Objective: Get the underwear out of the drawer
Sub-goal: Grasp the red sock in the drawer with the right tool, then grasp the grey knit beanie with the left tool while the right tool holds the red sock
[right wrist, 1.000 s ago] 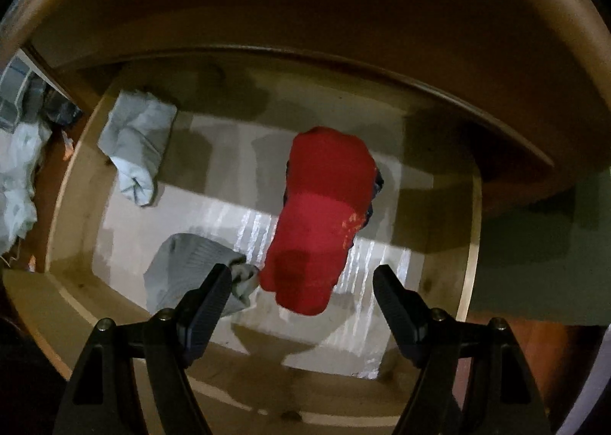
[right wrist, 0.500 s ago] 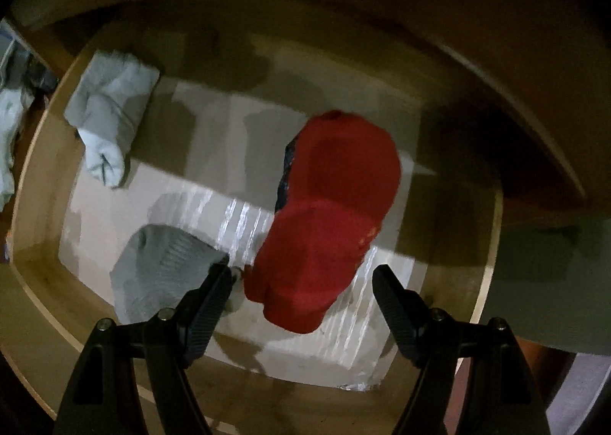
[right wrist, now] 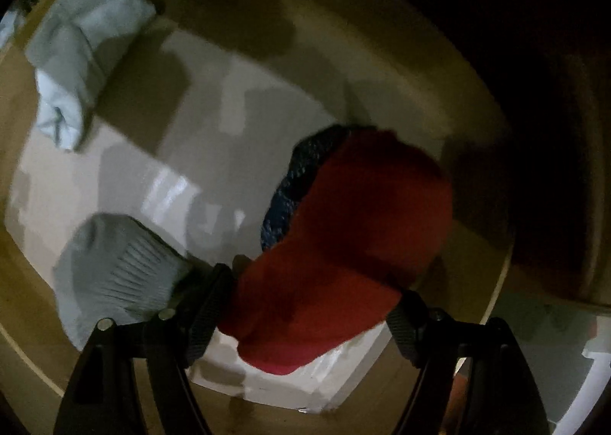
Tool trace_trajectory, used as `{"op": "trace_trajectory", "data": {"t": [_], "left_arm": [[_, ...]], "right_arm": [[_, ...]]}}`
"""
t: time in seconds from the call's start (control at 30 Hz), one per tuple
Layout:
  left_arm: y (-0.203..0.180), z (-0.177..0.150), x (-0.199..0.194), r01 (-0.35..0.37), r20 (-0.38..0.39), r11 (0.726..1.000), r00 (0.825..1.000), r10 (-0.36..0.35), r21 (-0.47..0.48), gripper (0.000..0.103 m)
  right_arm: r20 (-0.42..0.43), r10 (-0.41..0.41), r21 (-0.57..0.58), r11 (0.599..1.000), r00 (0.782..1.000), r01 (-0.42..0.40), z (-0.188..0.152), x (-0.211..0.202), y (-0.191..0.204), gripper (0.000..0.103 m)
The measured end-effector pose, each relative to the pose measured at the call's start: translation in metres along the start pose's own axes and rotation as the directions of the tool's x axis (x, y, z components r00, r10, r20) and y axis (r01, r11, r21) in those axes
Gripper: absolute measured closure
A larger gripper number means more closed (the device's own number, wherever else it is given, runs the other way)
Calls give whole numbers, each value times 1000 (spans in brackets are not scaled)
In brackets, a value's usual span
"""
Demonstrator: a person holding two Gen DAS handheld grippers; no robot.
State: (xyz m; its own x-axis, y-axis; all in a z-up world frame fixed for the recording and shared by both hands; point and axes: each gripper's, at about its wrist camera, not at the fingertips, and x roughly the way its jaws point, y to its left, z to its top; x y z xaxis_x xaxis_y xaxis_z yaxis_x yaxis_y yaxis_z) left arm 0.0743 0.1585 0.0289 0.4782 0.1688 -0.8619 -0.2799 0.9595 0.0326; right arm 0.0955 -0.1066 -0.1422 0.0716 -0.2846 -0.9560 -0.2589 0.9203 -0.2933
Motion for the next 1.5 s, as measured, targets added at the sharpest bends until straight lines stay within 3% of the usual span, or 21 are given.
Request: {"op": "trace_trajectory", "data": {"t": [0.13,0.2,0.47,0.57,0.7,0.87,0.97,1.03,1.1,1.27,1.37,1.5], "left_arm": [[-7,-1,2,-2,-5,1000,1000,2,31,16],[-12,-2,1,0,2,998,1000,0,57,16],[-38,-11,3,30,0,988,1000,-30,152,16],[-51,-14,7,81,-31,979,997,-77,186,16],[-72,-25,13,129,-82,961,990,-112,246,16],[-102,-43,21,161,-138,924,983,-119,347,16],[-117,-57,27,229,-221,896,963,-153,380,16],[-128,-63,31,252,-263,887,952,-156,387,16],[-137,-67,31,272,-281,883,945,-169,382,16],[-156,-82,36,231,-286,877,952,-113,422,16],[-164,-91,39,232,-315,870,945,-94,435,16],[-175,-100,46,218,-332,864,941,-62,454,16]], "right_arm": [[9,41,7,999,999,-41,-1,-1,-9,60],[25,76,36,996,997,-77,-5,-7,-19,64],[55,205,111,971,977,-210,-32,-23,-39,66],[111,192,107,973,975,-204,-47,-31,-37,66],[205,200,195,951,958,-240,-58,-48,-48,66],[315,167,348,895,934,-277,-83,-65,-67,66],[357,149,412,861,922,-298,-86,-65,-77,66],[358,107,447,853,928,-271,-91,-63,-82,66],[363,125,474,828,923,-298,-97,-64,-86,66],[376,89,475,836,922,-275,-102,-70,-88,66],[384,43,489,838,922,-243,-109,-75,-88,66],[415,41,504,821,909,-268,-122,-83,-97,66]]}}
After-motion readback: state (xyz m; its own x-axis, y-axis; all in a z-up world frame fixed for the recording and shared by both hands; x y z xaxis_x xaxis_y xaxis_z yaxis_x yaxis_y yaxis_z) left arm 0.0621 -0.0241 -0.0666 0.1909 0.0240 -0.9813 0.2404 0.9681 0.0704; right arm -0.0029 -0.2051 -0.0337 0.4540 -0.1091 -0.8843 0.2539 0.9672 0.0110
